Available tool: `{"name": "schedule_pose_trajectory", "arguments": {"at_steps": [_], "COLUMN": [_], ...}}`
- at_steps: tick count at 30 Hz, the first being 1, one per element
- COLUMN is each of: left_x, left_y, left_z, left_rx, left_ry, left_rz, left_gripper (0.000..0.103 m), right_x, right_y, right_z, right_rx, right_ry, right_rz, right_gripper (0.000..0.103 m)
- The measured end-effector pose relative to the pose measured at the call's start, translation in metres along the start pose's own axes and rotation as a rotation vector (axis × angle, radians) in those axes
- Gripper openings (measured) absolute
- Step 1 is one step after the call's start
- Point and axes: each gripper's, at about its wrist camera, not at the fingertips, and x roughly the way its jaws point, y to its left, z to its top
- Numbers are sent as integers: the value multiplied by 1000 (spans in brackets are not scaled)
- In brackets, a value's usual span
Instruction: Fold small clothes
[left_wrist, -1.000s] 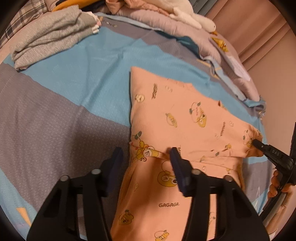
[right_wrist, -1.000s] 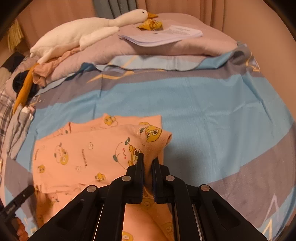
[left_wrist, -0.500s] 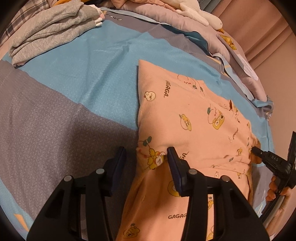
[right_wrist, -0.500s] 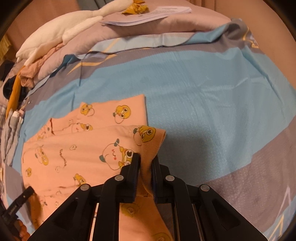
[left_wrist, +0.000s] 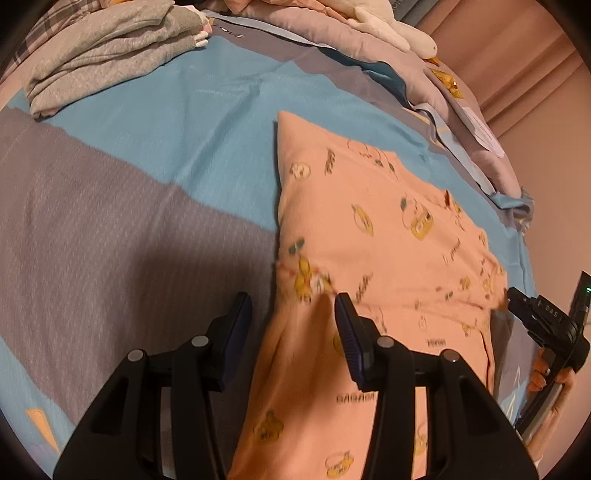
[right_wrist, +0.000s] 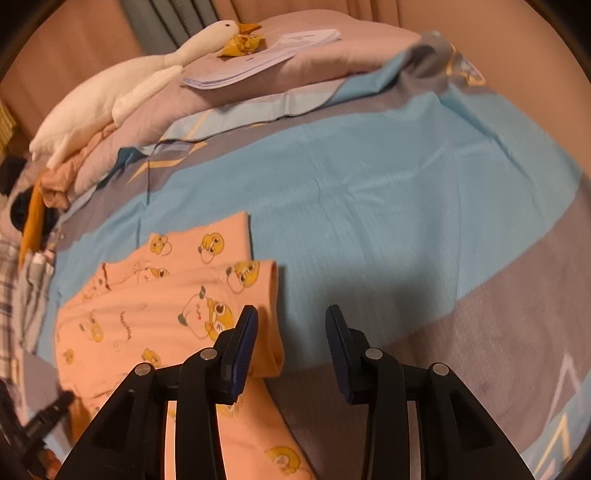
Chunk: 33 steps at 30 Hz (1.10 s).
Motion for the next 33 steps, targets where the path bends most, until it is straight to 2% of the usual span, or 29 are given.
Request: {"name": "schedule_pose_trajectory", "arguments": {"at_steps": [5,9,12,13,14,15,16,18,27,33], "left_x": [-3,-1,4,5,7,8,9,8,2,3], "left_y": [-2,-4,-1,-1,0,1,4,11,21,24], "left_z": [-12,-12,-9,-7,-5,-3,0,5,11,11], "left_rx": [30,46,41,42,44,43,27,-9,-51,-57], "left_ry": [1,-7,-18,-29,-41,-52,-64,-72,-89,-75], "left_rz": [-8,-1,12,18,31,39,35,11,-33,-38], "left_gripper": [45,42,30,23,16,14,13,13,13,14], "right_x": [8,10,12,13,14,14,13,10,-20,1], "right_y": [-2,1,4,5,5,5,5,4,4,-3], "right_z": [-11,-16,-18,-18,-17,-18,-17,-18,-21,-30], "right_rx": [27,44,35,35,39,41,37,34,35,57], "right_ry": [31,48,52,55,59,57,52,40,-21,27], "right_rz": [38,101,118,124,127,122,115,105,172,149], "right_gripper": [37,37,34,28,27,24,15,5,5,5]}}
